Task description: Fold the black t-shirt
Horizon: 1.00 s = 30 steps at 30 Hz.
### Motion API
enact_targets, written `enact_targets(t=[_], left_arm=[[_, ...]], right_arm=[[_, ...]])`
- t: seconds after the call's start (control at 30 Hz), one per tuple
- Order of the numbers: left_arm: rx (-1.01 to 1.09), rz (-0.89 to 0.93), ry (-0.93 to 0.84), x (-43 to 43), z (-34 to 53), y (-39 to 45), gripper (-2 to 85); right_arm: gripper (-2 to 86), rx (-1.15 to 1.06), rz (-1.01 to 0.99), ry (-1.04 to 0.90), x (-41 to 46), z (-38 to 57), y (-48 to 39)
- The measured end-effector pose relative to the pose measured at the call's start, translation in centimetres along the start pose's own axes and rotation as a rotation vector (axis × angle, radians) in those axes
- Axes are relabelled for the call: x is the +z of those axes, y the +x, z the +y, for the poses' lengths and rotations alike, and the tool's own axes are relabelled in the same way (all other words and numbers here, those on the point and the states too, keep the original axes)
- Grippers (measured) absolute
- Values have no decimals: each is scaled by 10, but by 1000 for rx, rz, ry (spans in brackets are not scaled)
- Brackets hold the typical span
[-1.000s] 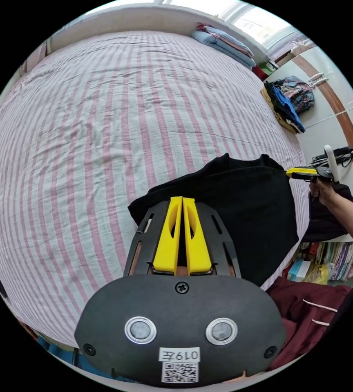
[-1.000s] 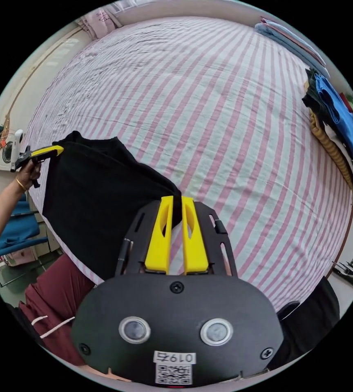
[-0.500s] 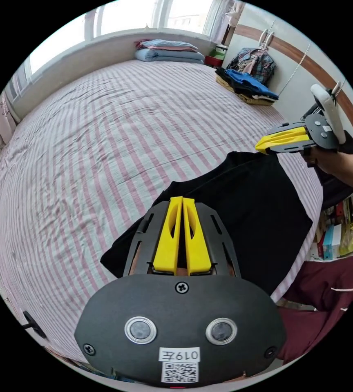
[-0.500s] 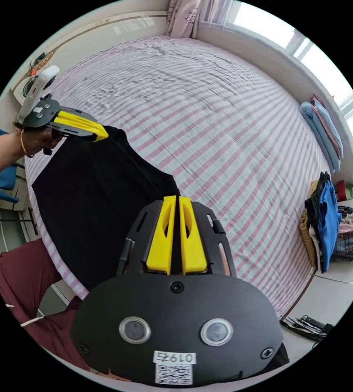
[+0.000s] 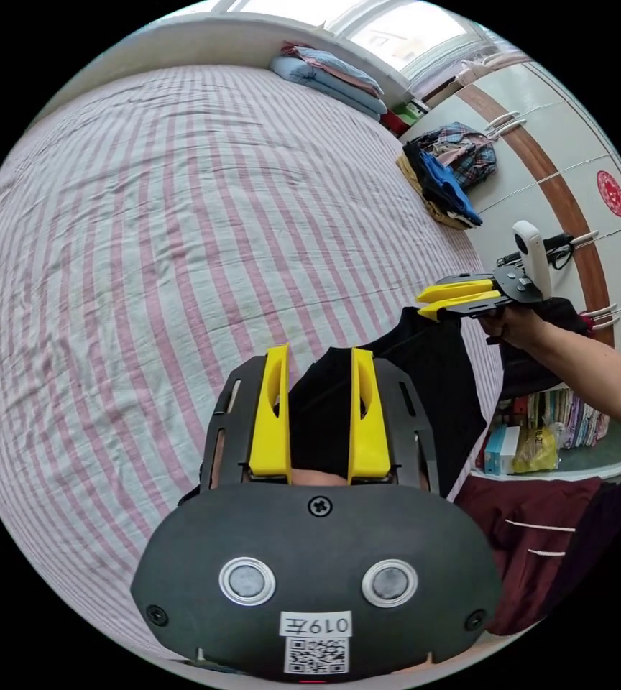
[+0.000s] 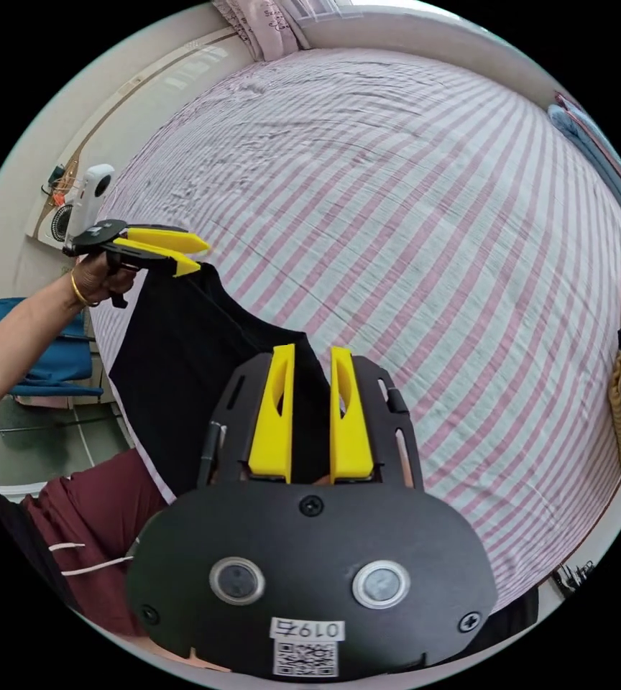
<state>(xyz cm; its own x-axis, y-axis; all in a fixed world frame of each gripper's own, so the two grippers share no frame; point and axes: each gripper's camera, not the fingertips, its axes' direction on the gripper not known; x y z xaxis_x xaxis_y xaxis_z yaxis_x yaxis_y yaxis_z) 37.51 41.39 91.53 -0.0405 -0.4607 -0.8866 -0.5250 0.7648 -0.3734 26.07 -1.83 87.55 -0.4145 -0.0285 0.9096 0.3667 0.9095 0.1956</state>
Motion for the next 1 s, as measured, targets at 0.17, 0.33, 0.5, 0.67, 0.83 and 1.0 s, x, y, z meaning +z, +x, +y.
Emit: enact_targets(t=[0.17, 0.33, 0.5, 0.67, 0.83, 1.0], left_arm=[[62, 8, -100, 9, -2, 3, 38], [67, -22, -85, 7, 8, 10, 21], [-5, -8, -65, -1, 24, 17, 23], [-12, -88, 64, -42, 42, 30, 36], [-66, -196, 299, -104, 83, 64, 18], [-33, -124, 304, -136, 161, 143, 9]], right_arm=[[33, -15, -61, -72, 15, 4, 6], [15, 49, -28, -63, 28, 27, 8], [67, 41, 45, -47, 32, 45, -8], [79, -92, 369, 44, 20, 66, -51], [-2, -7, 454, 322, -31, 115, -95], [-9, 69, 293, 459, -78, 193, -137]])
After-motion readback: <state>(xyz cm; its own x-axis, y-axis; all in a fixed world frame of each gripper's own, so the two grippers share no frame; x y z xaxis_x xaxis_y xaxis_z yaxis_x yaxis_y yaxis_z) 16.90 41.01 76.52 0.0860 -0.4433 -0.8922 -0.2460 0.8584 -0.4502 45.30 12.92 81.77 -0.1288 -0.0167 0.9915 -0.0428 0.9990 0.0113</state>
